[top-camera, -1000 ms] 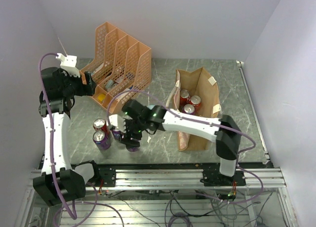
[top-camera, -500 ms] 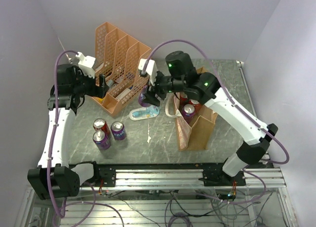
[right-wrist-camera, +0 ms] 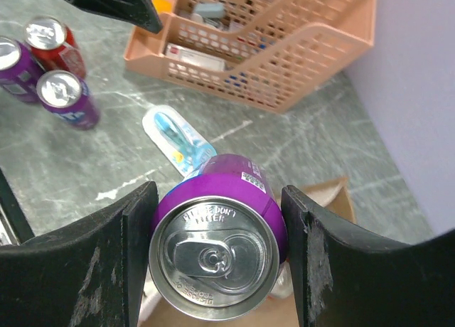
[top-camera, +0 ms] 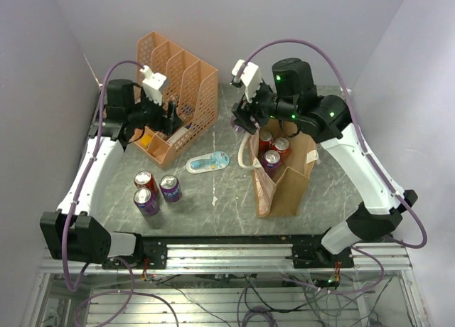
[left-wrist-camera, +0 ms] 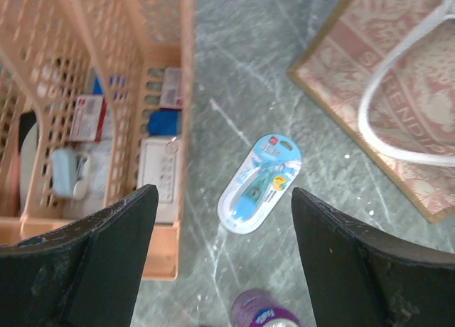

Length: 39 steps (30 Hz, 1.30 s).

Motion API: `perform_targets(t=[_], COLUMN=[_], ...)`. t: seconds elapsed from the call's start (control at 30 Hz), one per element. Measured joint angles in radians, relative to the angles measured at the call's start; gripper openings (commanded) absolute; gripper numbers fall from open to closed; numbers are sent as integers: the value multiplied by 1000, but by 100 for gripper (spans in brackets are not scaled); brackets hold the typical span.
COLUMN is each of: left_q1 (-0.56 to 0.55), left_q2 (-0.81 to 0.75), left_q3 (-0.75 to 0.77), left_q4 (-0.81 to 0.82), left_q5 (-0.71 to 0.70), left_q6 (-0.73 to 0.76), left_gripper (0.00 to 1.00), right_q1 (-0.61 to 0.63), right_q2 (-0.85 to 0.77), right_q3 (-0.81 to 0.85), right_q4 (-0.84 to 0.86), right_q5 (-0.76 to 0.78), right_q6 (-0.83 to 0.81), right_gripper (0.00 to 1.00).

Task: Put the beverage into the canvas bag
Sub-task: Place the drink in the canvas bag.

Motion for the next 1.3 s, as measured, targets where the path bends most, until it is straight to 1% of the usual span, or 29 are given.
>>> perform_targets(t=[0.2, 0.33, 0.47, 0.53, 0.73, 0.87, 1.0, 1.13, 1.3], left_q1=[-124, -215, -336, -401, -582, -677, -745, -797, -847], left_q2=[88, 114, 154, 185, 256, 314, 357, 389, 391], left_q3=[121, 157, 191, 233, 373, 487, 533, 537, 507], left_q4=[3, 14, 10, -8, -84, -116, -118, -115, -101], left_q5=[25, 39, 69, 84, 122, 156, 166, 155, 140], left_q6=[0, 3, 51, 89, 229, 264, 259, 218, 185], left_gripper=[86, 86, 86, 87, 87, 87, 88, 90, 90], right_q1=[-56, -151, -241, -277, -399, -428, -447, -453, -455], right_q2=[-79, -138, -165, -170, -174, -176, -175, -174, -173], right_q3=[-40, -89, -135, -159, -235, -281, -288, -288, -289], right_q4=[-39, -50, -66, -69, -86, -88, -82, -73, -64], right_q5=[79, 104, 126, 117, 10, -37, -78, -85, -65], right_q6=[18, 28, 39, 47, 76, 85, 106, 129, 150], right_gripper=[20, 19, 19, 20, 19, 19, 19, 17, 16])
